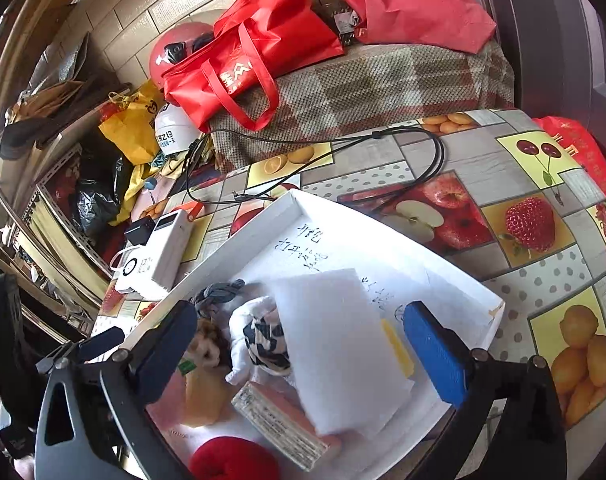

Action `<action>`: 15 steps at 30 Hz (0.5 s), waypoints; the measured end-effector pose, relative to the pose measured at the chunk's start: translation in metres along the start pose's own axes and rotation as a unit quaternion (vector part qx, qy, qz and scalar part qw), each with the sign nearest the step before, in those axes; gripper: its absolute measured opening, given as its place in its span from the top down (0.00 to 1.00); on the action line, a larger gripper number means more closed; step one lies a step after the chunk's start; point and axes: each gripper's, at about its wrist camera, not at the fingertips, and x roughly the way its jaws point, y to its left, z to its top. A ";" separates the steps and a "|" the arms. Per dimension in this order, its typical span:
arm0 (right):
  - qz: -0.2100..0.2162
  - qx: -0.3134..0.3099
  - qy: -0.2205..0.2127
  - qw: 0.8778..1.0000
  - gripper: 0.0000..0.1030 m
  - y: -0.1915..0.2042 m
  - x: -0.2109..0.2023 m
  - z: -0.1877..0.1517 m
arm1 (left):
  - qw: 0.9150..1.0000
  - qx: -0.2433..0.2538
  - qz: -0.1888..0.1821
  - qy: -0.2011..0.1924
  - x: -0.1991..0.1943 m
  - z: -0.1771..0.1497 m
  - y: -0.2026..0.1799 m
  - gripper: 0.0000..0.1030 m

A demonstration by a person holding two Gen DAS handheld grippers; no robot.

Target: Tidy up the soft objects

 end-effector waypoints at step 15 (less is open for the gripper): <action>0.003 0.000 -0.018 1.000 0.00 0.014 -0.044 -0.018 | 1.000 0.000 -0.007 -0.026 -0.053 -0.017 -0.015 0.00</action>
